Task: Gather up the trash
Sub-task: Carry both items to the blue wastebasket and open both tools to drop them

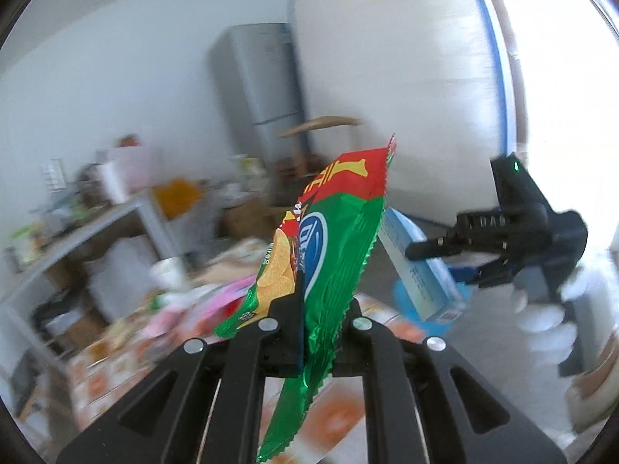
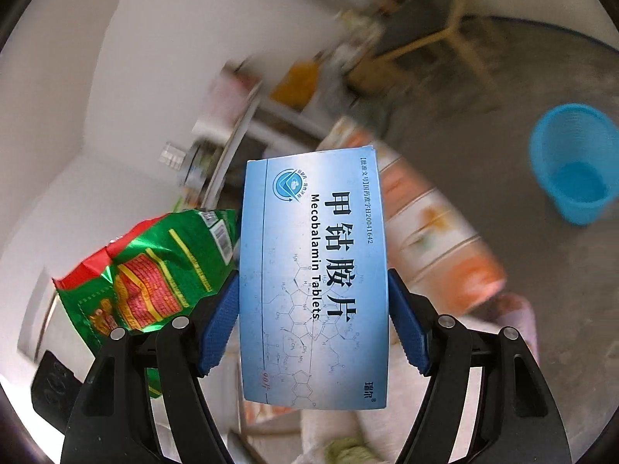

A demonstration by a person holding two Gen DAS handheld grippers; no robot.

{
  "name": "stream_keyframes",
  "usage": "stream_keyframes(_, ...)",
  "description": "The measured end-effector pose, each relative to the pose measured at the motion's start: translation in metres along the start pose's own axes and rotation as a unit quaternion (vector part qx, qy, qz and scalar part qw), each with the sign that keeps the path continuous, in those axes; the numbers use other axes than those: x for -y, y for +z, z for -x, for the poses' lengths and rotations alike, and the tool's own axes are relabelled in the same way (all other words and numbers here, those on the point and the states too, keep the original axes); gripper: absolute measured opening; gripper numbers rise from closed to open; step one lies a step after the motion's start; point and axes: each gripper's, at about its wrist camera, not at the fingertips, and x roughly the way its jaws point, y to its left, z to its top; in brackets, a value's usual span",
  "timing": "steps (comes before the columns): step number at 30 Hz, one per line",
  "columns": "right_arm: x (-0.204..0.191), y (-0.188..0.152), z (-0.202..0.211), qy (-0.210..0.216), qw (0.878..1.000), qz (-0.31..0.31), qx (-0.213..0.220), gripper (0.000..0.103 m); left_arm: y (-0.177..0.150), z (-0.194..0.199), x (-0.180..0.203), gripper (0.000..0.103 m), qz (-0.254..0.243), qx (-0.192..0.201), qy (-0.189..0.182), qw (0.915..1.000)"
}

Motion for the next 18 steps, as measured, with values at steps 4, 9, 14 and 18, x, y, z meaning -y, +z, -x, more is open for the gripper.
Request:
stream_keyframes(4, 0.054, 0.019, 0.011, -0.031, 0.996, -0.059, 0.051, 0.069, 0.038, -0.068, 0.021, 0.007, 0.037, -0.019, -0.128, 0.9909)
stream_keyframes(9, 0.136, 0.050, 0.001, -0.061, 0.985, -0.134, 0.086, 0.069, 0.067, -0.198, 0.051, 0.007, 0.121, -0.114, -0.256, 0.9522)
stream_keyframes(14, 0.236, 0.107, -0.040, -0.086, 0.971, -0.204, 0.090, 0.069, 0.064, -0.315, 0.099, 0.007, 0.153, -0.198, -0.283, 0.9261)
stream_keyframes(18, 0.302, 0.152, -0.089, -0.096, 0.963, -0.240, 0.075, 0.069, 0.049, -0.398, 0.137, 0.007, 0.162, -0.261, -0.287, 0.9072)
